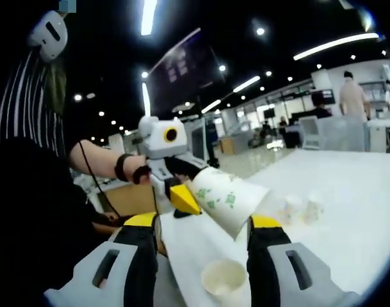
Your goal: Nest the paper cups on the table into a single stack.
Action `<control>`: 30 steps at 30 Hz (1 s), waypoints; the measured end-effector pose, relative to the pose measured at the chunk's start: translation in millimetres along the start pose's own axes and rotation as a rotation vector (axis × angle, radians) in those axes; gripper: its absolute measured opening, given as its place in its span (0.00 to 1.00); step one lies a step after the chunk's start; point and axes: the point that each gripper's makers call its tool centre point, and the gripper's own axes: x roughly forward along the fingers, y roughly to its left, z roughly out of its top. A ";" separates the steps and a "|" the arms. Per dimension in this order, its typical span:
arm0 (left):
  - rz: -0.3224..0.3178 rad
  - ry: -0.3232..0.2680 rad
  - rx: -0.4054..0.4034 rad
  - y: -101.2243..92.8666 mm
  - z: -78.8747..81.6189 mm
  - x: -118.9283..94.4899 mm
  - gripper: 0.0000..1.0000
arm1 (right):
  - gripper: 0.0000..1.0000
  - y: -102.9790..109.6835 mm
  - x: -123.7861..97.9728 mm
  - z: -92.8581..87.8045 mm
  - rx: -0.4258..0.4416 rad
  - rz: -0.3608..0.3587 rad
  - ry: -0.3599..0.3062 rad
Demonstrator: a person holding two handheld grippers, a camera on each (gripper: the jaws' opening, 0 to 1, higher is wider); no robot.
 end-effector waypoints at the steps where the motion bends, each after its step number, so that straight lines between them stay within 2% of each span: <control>1: -0.001 -0.001 -0.001 -0.7 -0.8 -0.2 0.38 | 0.49 -0.2 -0.1 0.7 0.002 0.002 0.000; 14: -0.008 -0.003 0.002 -6.1 -8.1 -4.5 0.38 | 0.36 2.4 0.8 6.4 0.026 0.034 -0.003; 17: -0.015 -0.014 -0.005 -7.3 -7.6 -5.1 0.38 | 0.31 2.1 -0.7 12.0 0.021 0.036 -0.022; 25: -0.022 -0.037 -0.001 -12.1 -2.3 -3.7 0.38 | 0.22 0.2 -5.5 28.0 0.109 0.054 -0.097; 30: -0.031 -0.037 0.014 -15.3 0.6 -2.6 0.38 | 0.16 0.4 -7.3 32.8 0.108 0.055 -0.105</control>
